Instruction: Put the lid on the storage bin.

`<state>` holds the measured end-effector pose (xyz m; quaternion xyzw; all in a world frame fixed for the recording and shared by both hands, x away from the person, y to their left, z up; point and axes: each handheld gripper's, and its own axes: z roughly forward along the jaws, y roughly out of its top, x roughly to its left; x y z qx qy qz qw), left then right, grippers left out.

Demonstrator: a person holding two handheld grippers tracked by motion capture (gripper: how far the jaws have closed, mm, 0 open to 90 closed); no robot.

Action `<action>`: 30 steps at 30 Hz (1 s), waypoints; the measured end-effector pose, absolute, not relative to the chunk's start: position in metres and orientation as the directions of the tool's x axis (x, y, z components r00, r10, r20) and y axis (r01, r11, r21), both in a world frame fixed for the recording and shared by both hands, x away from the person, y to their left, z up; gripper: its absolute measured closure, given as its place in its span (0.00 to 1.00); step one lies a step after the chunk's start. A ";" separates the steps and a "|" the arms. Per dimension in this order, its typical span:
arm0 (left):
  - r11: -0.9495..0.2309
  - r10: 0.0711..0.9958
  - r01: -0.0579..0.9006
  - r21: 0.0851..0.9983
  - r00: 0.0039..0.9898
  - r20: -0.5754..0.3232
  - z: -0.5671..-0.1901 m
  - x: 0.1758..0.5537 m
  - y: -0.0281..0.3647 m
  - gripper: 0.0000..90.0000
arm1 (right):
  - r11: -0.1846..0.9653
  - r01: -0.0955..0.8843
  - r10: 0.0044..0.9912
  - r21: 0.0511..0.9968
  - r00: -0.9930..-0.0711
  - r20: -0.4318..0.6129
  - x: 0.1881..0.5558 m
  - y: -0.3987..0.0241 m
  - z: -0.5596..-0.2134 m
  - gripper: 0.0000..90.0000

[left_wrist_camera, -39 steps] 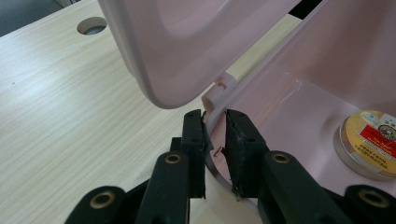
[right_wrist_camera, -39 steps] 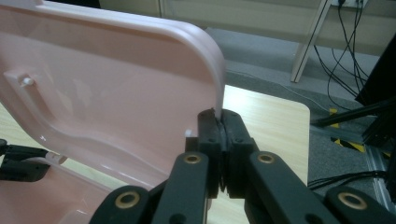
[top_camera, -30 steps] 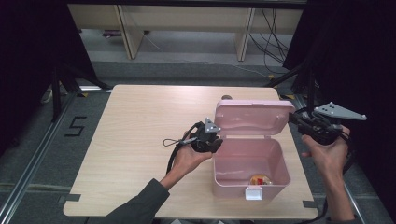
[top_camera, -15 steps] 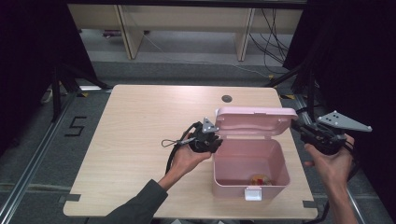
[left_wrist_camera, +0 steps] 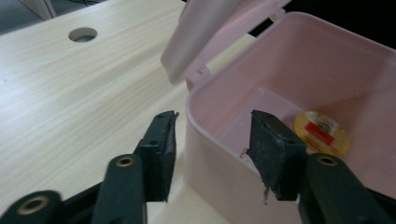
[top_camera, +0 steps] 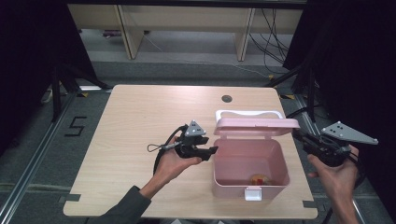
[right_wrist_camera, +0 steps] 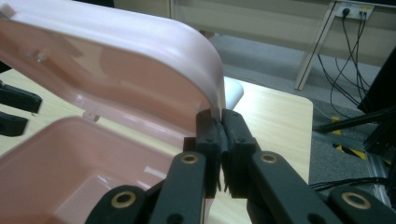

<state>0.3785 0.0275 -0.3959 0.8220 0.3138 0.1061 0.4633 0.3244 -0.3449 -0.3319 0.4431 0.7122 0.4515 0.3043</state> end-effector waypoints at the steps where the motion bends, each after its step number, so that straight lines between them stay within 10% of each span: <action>1: -0.368 0.618 0.416 0.832 0.777 -0.115 -0.395 0.375 0.030 0.51 | 0.195 0.363 0.908 0.911 -0.418 -0.027 0.323 -0.345 -0.332 0.96; 30: -0.364 0.622 0.399 0.842 0.777 -0.099 -0.413 0.305 0.098 0.37 | 0.195 0.380 0.894 0.904 -0.448 -0.005 0.290 -0.349 -0.354 0.95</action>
